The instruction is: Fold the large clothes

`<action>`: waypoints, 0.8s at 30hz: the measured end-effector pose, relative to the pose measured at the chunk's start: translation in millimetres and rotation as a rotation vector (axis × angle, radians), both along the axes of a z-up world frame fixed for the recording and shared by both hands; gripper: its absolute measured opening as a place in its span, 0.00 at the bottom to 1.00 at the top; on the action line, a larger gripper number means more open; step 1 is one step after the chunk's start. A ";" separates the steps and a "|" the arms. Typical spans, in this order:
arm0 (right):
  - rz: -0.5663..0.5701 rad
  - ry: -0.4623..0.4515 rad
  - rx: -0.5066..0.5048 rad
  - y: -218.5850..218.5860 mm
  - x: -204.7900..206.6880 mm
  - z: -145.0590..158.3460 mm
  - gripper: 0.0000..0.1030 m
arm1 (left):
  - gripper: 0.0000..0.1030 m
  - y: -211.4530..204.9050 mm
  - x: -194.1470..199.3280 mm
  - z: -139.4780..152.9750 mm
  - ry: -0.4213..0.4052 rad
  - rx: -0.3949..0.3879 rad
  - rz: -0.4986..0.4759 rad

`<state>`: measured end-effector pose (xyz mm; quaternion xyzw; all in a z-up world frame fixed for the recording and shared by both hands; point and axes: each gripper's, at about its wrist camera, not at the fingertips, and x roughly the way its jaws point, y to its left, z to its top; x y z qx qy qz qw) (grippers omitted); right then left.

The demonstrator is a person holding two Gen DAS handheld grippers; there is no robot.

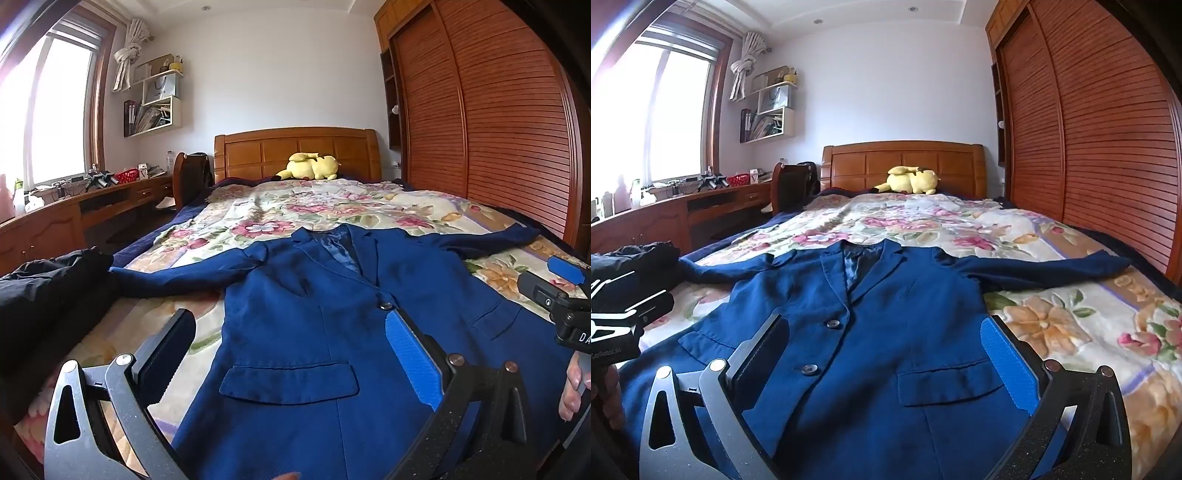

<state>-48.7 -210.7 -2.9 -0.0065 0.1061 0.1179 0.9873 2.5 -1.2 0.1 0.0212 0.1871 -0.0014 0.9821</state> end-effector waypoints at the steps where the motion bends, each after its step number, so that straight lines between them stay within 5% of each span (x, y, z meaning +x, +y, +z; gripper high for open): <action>1: 0.001 -0.001 -0.002 0.0 -0.1 0.0 1.00 | 1.00 -0.5 1.0 0.1 -0.002 0.001 0.000; 24: -0.002 -0.007 0.004 0.4 -2.0 -0.7 1.00 | 1.00 -3.1 -4.5 1.9 -0.029 0.005 0.006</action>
